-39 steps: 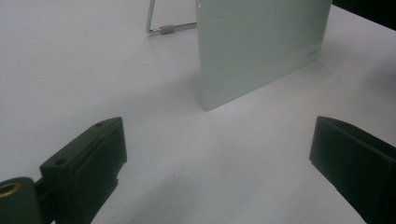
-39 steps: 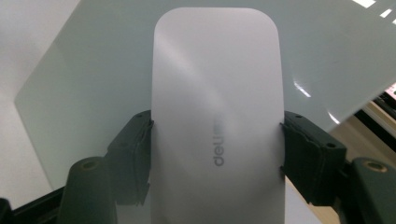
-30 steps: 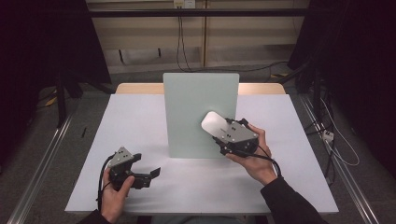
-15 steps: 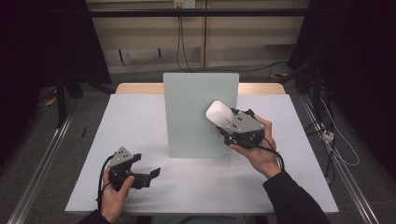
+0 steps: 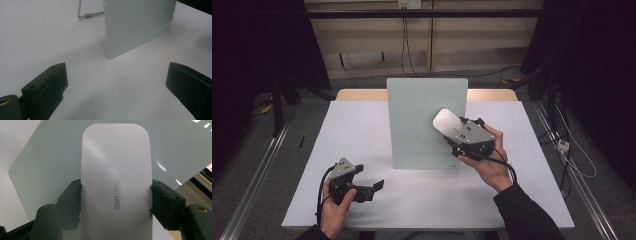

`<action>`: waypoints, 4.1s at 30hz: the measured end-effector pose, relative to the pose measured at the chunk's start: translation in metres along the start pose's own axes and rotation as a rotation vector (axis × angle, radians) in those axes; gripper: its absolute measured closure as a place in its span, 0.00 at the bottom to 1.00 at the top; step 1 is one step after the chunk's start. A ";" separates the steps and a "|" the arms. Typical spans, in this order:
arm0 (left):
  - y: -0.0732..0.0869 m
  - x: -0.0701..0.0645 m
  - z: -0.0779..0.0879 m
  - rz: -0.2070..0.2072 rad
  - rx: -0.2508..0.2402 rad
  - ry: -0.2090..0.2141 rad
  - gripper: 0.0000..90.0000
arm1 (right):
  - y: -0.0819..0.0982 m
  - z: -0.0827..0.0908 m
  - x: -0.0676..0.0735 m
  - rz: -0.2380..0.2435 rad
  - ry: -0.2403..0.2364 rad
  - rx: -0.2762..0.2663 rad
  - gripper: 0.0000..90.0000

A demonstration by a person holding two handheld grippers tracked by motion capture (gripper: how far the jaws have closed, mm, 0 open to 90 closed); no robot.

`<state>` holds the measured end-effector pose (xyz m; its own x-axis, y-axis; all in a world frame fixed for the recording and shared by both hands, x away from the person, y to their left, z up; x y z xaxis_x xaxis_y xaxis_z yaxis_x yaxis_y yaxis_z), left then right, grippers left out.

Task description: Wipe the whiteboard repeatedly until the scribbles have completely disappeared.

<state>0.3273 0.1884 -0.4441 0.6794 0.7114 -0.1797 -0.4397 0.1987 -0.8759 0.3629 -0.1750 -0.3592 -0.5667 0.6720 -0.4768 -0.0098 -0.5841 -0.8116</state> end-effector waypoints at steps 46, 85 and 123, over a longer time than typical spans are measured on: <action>0.000 0.000 0.000 0.003 0.001 -0.002 0.04 | 0.017 0.001 0.014 -0.006 -0.040 0.028 0.35; 0.000 0.000 0.000 0.001 0.001 -0.003 0.04 | 0.030 -0.001 0.030 0.003 -0.077 0.062 0.35; 0.000 0.000 0.001 0.002 0.000 -0.003 0.04 | 0.023 -0.006 0.034 0.016 -0.076 0.064 0.35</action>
<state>0.3270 0.1888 -0.4438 0.6765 0.7140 -0.1804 -0.4415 0.1972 -0.8753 0.3485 -0.1628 -0.3959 -0.6284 0.6271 -0.4603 -0.0513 -0.6238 -0.7799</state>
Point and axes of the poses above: each handheld gripper's, and its own axes: z roughly backward along the jaws, y roughly out of its underside, x roughly to its left, the point moved 1 cm from there along -z, roughly forward along the jaws, and after that the axes turned 4 degrees about -x, right-handed, at the moved point
